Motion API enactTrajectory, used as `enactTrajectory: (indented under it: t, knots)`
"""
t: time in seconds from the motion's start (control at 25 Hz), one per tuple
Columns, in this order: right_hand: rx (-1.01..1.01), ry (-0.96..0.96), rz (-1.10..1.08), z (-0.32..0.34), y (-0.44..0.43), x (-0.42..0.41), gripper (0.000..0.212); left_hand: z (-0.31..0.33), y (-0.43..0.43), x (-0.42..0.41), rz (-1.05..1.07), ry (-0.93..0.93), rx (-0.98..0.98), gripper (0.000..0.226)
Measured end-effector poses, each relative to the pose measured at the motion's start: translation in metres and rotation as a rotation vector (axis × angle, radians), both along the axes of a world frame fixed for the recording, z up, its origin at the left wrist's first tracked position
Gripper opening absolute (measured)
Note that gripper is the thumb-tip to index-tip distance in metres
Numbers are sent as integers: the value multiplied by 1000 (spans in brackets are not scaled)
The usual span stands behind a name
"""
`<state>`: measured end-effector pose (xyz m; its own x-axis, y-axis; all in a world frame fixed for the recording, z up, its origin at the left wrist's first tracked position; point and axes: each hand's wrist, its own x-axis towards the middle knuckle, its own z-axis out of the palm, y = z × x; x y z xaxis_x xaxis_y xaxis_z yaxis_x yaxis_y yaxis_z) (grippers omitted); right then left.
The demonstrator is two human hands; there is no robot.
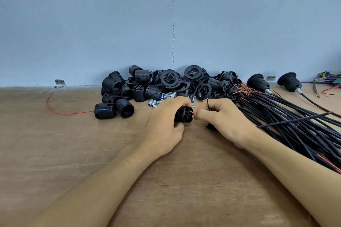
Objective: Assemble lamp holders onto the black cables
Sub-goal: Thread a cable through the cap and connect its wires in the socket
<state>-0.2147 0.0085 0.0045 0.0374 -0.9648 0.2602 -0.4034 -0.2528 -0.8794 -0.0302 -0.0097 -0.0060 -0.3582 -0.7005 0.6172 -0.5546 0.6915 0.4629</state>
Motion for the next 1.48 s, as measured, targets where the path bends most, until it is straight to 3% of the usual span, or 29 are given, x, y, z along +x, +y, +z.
enactTrajectory:
  t: [0.2, 0.64, 0.92, 1.48]
  knots:
    - [17, 28, -1, 1, 1, 1, 13, 0, -3, 5, -36, -86, -45, 57]
    - [-164, 231, -145, 2, 6, 8, 30, 0, -9, 9, -94, -47, 35, 61]
    - [-167, 232, -113, 5, 9, 9, 32, -6, -11, 10, -128, 40, 154, 59]
    - [-222, 274, -144, 6, 13, 17, 25, -5, -11, 10, -133, 83, 197, 54]
